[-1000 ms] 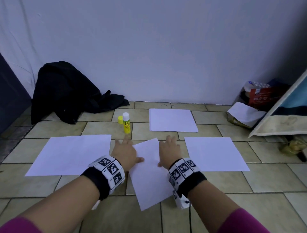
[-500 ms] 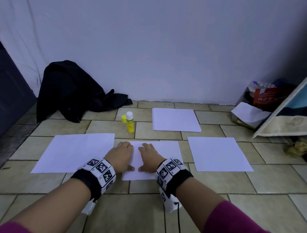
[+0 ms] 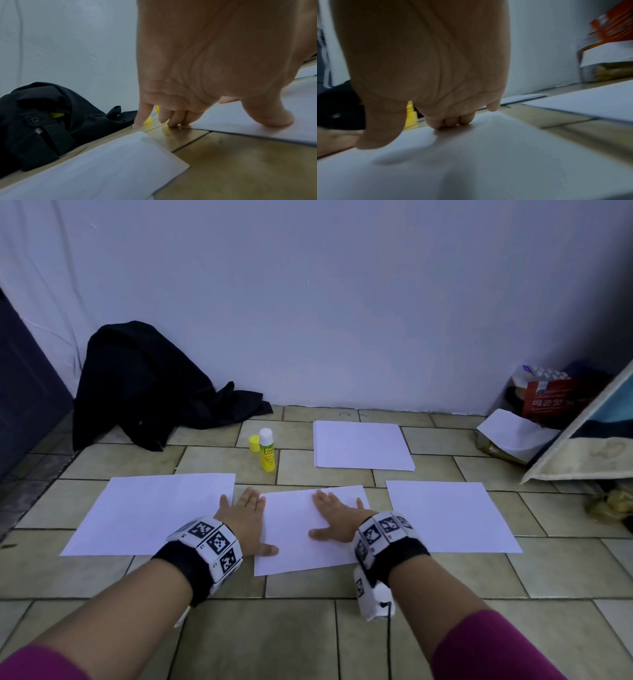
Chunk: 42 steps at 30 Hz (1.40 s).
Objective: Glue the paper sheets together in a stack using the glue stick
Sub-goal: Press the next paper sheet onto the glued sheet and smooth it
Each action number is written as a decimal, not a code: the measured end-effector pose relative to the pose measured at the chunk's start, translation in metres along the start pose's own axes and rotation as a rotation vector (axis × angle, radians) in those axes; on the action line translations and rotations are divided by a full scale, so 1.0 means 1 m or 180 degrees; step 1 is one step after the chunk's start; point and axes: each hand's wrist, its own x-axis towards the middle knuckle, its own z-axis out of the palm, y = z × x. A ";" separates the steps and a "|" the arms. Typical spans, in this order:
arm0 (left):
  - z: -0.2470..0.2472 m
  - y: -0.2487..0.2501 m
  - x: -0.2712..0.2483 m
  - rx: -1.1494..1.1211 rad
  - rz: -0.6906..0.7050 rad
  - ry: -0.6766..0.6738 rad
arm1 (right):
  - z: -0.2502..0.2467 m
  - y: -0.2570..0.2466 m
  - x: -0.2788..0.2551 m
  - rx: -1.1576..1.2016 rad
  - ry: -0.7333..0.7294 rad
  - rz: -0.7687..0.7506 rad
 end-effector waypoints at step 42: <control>0.009 0.005 0.009 -0.0216 0.0299 0.0317 | 0.003 -0.043 0.006 0.0206 0.0382 -0.0075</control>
